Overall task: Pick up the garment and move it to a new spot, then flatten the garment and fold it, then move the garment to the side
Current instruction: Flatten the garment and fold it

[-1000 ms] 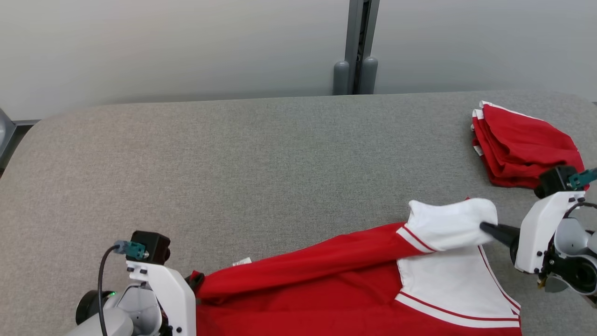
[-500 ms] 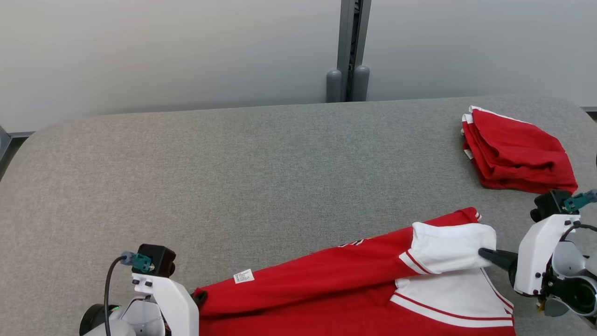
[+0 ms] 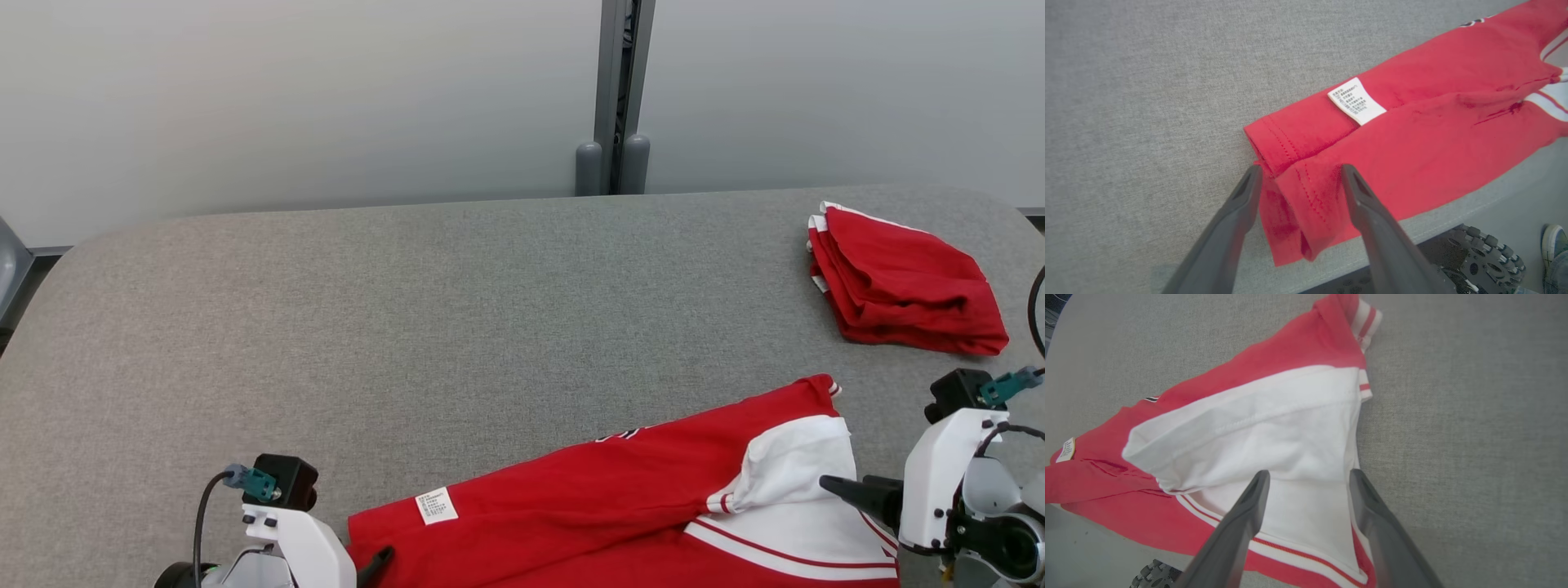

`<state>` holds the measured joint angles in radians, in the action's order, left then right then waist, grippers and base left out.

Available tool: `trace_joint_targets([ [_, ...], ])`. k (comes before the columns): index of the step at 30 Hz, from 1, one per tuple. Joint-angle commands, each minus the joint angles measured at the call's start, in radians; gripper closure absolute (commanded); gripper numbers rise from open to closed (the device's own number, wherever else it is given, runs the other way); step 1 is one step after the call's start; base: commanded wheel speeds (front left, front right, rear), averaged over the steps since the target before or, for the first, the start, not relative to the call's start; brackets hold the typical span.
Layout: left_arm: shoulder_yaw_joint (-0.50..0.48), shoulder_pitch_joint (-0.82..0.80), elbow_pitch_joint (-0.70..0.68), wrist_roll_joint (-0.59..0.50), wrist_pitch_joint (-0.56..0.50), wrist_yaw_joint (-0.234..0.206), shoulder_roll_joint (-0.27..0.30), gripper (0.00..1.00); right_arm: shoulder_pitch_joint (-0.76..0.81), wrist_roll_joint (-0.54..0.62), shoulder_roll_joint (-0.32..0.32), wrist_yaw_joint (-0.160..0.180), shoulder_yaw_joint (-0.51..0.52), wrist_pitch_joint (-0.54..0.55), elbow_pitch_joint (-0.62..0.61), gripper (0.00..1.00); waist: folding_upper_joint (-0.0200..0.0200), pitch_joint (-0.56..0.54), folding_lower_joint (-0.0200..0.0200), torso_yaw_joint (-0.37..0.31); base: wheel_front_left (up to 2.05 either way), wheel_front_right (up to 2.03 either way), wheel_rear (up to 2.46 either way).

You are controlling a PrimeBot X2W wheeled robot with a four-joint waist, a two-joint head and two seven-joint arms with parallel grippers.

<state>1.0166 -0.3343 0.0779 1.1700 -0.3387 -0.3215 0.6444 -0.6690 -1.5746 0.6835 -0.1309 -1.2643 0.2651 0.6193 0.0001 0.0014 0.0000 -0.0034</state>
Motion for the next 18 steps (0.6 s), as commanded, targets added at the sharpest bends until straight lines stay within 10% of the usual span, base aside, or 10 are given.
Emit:
trace_joint_targets([
  [1,-0.007,0.006,-0.003,-0.005,0.009,-0.009,0.008,0.00,0.020,-0.009,0.002,0.000,0.002,0.006,-0.003,0.00,-0.0001,-0.004,0.0000,0.002,0.00,0.00,0.00],
  [10,-0.030,0.043,-0.027,0.010,0.043,-0.027,0.034,0.00,0.076,-0.029,0.026,0.000,-0.002,0.044,-0.020,0.00,-0.0001,-0.022,0.0000,0.002,0.00,0.00,0.00],
  [18,-0.115,0.088,-0.071,-0.018,0.226,-0.069,0.042,0.00,0.117,-0.011,0.053,0.000,0.060,-0.153,-0.075,0.00,-0.0001,-0.044,0.0000,-0.002,0.00,0.00,0.00],
])
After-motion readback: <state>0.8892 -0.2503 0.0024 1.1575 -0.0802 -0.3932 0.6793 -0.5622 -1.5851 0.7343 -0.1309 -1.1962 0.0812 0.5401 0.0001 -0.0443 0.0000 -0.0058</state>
